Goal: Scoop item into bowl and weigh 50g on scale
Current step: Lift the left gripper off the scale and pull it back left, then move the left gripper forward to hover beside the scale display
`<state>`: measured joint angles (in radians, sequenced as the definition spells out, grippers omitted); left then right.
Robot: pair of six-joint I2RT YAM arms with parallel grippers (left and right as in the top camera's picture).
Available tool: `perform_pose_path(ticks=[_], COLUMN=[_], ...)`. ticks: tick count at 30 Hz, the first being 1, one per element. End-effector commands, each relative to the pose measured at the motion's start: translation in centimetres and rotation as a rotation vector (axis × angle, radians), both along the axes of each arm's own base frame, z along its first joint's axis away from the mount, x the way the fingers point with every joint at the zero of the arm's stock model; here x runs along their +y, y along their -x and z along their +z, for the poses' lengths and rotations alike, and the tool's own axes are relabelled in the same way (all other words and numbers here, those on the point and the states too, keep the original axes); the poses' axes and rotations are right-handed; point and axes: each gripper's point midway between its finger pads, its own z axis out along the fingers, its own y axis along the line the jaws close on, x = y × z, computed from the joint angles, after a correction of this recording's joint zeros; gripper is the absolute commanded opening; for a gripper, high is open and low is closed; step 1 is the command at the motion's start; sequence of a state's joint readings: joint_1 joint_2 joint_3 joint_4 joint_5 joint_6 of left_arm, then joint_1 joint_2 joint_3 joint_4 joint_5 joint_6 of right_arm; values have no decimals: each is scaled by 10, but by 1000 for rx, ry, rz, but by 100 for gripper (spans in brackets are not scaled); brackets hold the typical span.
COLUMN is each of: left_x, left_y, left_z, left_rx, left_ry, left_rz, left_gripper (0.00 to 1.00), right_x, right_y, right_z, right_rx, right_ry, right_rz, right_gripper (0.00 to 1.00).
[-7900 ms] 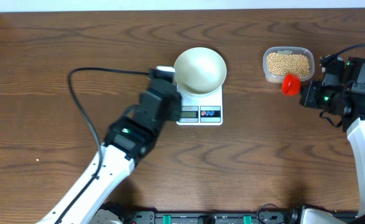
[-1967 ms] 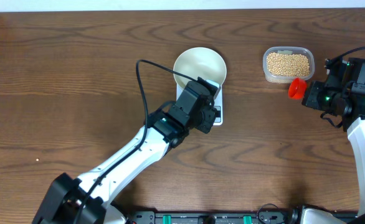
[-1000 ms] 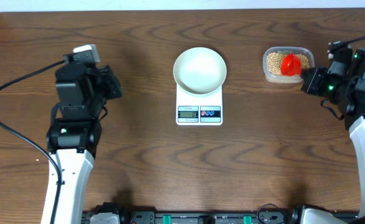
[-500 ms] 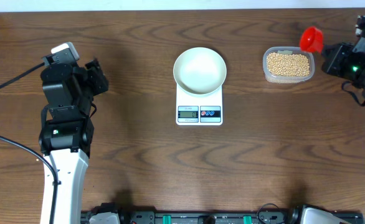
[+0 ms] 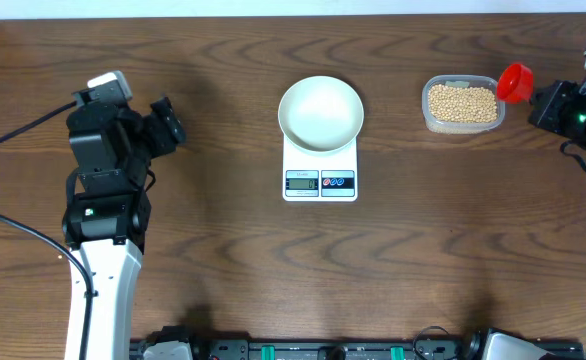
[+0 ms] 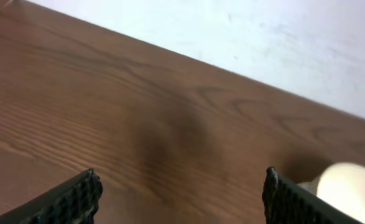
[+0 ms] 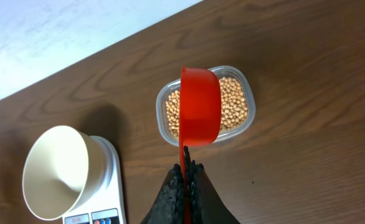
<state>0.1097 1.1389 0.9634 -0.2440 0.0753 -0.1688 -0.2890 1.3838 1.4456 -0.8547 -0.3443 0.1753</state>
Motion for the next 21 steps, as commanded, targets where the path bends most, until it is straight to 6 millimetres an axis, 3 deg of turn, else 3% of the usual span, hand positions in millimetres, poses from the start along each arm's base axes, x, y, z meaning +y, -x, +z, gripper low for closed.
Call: perform_pose_path(ticks=[1, 10, 15, 21], left_x=[-19, -69, -94, -97], left_y=[5, 54, 75, 79], left_z=[-11, -57, -61, -62], left_rx=[48, 254, 257, 231], left_ry=[-85, -92, -74, -159], left_rz=[-177, -577, -772, -864], left_gripper=[85, 85, 85, 84], right_x=[-2, -2, -2, -2], right_y=[-1, 0, 0, 0], right_z=[9, 7, 7, 7], right_rx=[-20, -16, -17, -15], right_ry=[28, 41, 50, 54], right_rz=[14, 28, 35, 41], right_gripper=[1, 1, 1, 1])
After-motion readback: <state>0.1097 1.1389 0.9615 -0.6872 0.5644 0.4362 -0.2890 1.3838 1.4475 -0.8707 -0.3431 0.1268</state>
